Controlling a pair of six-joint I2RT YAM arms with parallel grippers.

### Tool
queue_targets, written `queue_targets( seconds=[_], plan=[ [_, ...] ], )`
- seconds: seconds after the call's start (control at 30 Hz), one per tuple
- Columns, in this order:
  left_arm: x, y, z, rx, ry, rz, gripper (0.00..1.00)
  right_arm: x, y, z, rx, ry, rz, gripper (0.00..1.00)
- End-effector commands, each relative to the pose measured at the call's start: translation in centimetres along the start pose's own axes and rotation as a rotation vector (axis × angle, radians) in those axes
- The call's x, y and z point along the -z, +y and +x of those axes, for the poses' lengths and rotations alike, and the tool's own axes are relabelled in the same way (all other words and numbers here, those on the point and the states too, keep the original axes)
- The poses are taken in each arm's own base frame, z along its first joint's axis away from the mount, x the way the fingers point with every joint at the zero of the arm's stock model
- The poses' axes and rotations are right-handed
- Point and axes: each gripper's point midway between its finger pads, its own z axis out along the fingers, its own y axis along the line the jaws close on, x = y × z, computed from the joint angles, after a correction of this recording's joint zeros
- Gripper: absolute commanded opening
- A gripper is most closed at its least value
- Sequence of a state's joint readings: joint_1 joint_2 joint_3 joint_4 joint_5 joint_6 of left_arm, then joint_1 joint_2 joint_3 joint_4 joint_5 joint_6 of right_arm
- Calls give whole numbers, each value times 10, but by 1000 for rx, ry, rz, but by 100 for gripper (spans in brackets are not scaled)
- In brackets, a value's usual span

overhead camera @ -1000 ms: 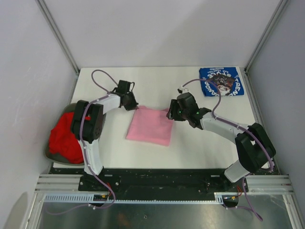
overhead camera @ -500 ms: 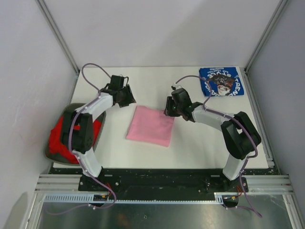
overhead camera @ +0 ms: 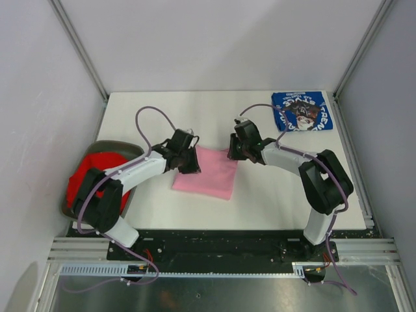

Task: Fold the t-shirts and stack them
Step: Smooth out wrinkles on the folded tshirt

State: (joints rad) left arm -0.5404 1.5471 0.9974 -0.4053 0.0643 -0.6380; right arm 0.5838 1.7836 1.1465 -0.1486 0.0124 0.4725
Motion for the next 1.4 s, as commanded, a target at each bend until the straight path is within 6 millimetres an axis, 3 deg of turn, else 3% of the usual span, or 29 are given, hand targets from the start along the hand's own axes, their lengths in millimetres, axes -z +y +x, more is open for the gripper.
queue_targets(
  seconds=[0.0, 0.2, 0.3, 0.5, 0.67, 0.83, 0.97, 1.1, 1.23, 1.37],
  plan=[
    [-16, 1, 23, 4, 58, 6, 18, -16, -6, -7, 2, 7, -14, 25],
    [-30, 14, 47, -10, 117, -25, 18, -38, -24, -5, -16, 34, -9, 25],
    [-32, 18, 53, -16, 130, -34, 17, -37, -25, -9, -17, 34, -10, 25],
    [-27, 14, 51, -24, 119, -16, 18, -10, -19, -34, -17, -27, -9, 27],
    [-17, -3, 42, -35, 93, 37, 20, 18, -13, -45, -34, -46, -13, 27],
    [-11, -17, 38, -39, 85, 78, 21, 37, 5, -25, -22, 0, -19, 26],
    [-10, -19, 36, -36, 79, 80, 22, 36, 13, -1, -3, 47, -24, 25],
    [-12, -16, 35, -29, 73, 66, 23, 23, 4, 22, -13, 107, -5, 24],
    [-12, -13, 37, -28, 74, 59, 24, 11, -18, 38, -53, 163, 38, 22],
    [-8, -13, 35, -30, 69, 68, 24, 11, -29, 39, -84, 179, 52, 21]
  ],
)
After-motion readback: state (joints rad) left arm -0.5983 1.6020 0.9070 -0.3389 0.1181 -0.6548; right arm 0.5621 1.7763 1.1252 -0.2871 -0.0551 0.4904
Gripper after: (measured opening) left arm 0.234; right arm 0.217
